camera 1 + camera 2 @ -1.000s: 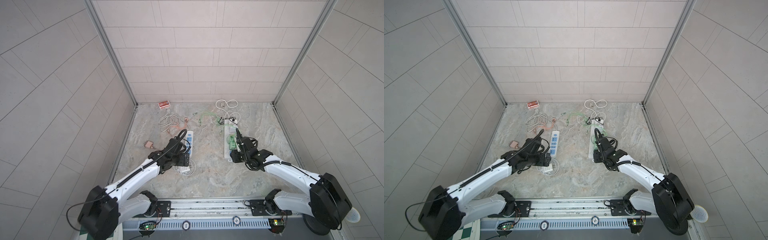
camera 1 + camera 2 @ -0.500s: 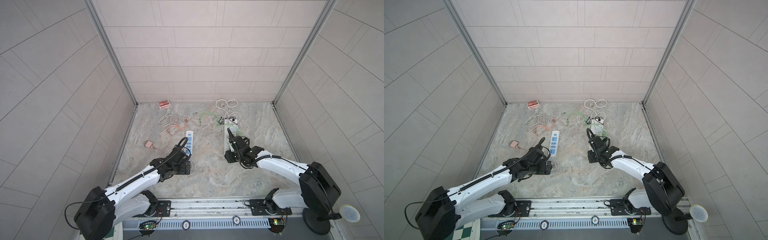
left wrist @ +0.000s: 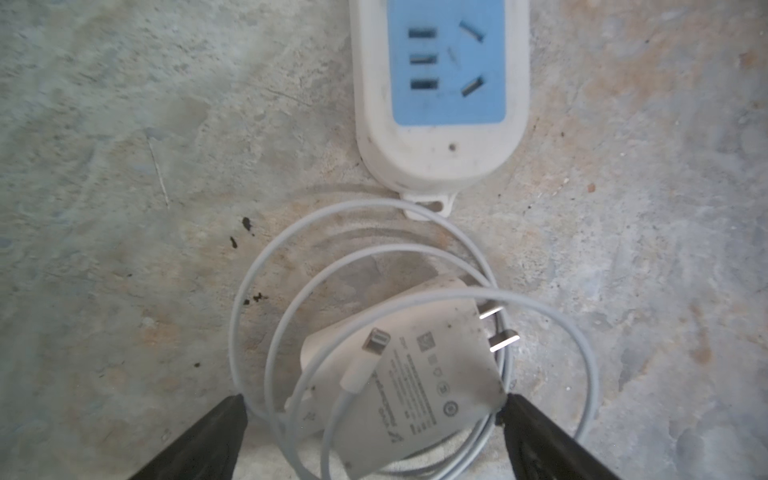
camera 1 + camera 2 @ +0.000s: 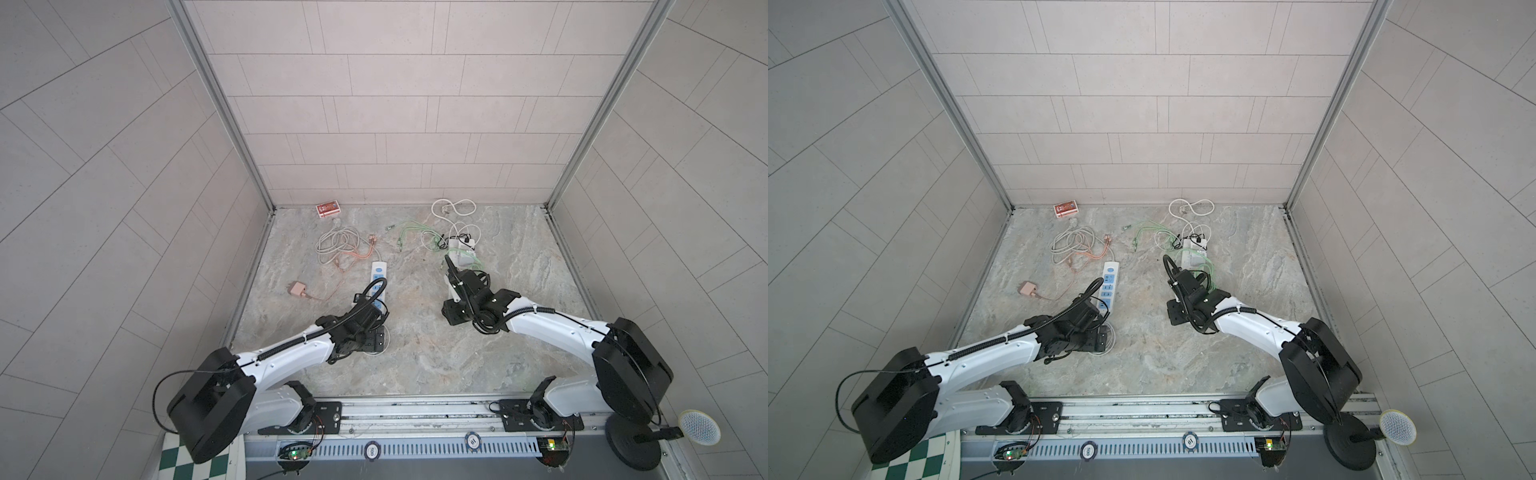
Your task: Insert the plug
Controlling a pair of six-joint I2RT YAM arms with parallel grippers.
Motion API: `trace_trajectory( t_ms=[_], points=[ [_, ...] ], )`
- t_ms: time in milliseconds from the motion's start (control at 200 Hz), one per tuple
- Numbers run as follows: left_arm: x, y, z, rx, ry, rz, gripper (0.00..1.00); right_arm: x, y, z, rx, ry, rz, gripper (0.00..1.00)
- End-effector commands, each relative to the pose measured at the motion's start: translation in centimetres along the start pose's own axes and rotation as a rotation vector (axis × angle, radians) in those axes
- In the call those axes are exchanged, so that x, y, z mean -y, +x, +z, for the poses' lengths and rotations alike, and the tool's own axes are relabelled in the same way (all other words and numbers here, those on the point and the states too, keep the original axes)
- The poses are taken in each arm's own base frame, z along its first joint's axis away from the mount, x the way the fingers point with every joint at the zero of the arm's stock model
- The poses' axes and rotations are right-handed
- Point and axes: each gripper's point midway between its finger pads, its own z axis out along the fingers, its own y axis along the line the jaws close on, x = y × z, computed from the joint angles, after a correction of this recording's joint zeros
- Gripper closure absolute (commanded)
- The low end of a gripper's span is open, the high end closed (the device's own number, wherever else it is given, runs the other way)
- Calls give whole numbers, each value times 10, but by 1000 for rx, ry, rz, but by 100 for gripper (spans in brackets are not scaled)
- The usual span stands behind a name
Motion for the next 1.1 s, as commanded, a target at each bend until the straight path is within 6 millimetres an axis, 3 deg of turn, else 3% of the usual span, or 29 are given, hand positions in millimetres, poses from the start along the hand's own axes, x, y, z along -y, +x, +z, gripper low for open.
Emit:
trace_trajectory(
  t_ms=[0,200,350,836,1096],
  points=[
    [-39,12,2,-22,-194,-16,0,-15,2,3,-37,-19,-78,60],
    [-49,16,3,13,-199,-101,0,-49,5,6,-69,-95,-141,61],
    [-45,14,8,47,-155,-131,0,-60,8,4,-73,-152,-136,61],
    [-18,-8,13,37,-90,-19,0,-55,13,-18,-81,-156,-166,61],
    [-10,-16,-1,69,-45,20,14,-39,13,-17,-87,-132,-137,61]
  ],
)
